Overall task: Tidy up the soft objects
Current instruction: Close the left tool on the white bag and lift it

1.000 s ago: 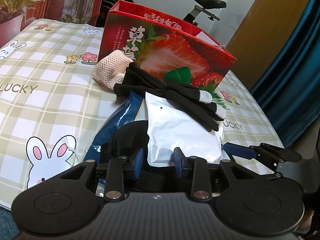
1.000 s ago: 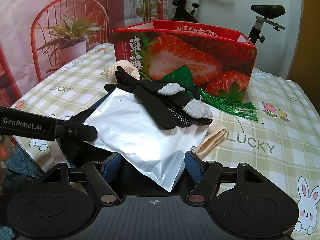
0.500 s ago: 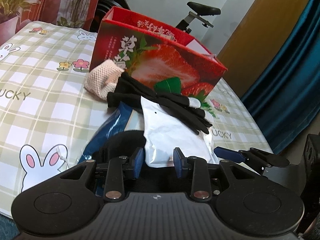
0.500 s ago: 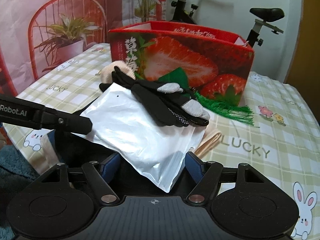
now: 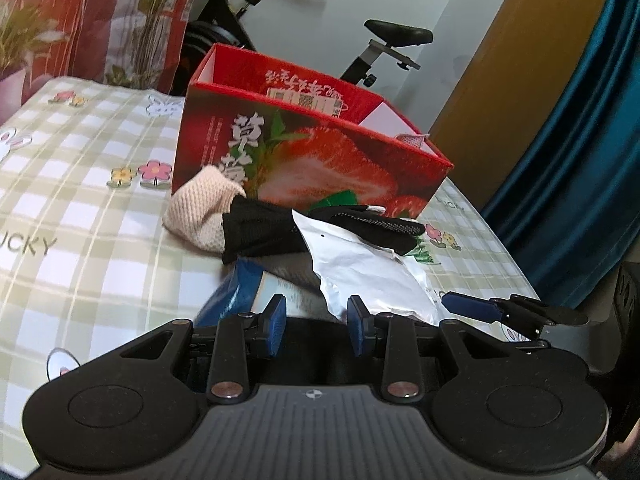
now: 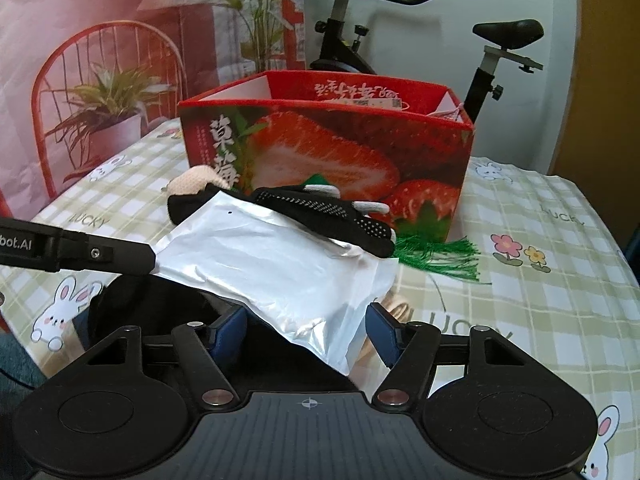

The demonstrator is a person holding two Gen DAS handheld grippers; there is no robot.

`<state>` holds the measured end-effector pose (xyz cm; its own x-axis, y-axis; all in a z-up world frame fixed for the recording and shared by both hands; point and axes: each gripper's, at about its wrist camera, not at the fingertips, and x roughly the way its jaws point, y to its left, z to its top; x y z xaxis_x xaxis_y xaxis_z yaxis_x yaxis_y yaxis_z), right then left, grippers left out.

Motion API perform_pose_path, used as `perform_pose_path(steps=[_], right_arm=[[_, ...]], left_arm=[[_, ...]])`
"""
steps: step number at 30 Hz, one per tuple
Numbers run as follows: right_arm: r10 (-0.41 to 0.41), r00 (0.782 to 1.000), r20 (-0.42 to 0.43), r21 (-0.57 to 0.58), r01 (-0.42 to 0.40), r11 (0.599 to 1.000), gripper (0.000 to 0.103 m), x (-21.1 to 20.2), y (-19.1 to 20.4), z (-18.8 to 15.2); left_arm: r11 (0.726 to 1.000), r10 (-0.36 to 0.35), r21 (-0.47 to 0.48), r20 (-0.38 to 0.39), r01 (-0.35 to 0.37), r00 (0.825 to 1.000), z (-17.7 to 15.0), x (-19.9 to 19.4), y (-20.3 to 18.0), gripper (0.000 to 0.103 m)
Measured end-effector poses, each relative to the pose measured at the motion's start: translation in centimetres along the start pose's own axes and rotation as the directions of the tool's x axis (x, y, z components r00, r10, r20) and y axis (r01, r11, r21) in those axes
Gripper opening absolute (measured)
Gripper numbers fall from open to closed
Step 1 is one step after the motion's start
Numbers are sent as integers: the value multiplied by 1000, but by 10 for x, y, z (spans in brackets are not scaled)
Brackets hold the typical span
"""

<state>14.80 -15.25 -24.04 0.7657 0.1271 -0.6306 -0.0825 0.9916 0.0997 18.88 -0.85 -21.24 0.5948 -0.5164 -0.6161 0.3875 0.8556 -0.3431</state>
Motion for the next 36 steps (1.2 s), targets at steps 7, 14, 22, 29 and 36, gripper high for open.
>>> perform_pose_path(steps=[7,14,22,29,36], right_arm=[[8,1000,28,11,-8,1000,62,3,-6,12],[10,998,54,17,-11,1000,62,3,-10,25],[28,994,105,48,-33,998,62,3,-20,47],[27,987,156,52,-35,998,62,5,-27,73],[31,987,160,114,-49,992,63,24,-46,95]], left_arm=[[1000,7,17,26,-8,1000,12,0,2,35],[1000,30,4,71,-30,997,26,-7,8,35],[998,62,-12,103,-61,993,40,-11,18,35],[997,41,63,98,-47,994,54,5,9,35],[992,-4,122,77,-6,997,77,43,7,35]])
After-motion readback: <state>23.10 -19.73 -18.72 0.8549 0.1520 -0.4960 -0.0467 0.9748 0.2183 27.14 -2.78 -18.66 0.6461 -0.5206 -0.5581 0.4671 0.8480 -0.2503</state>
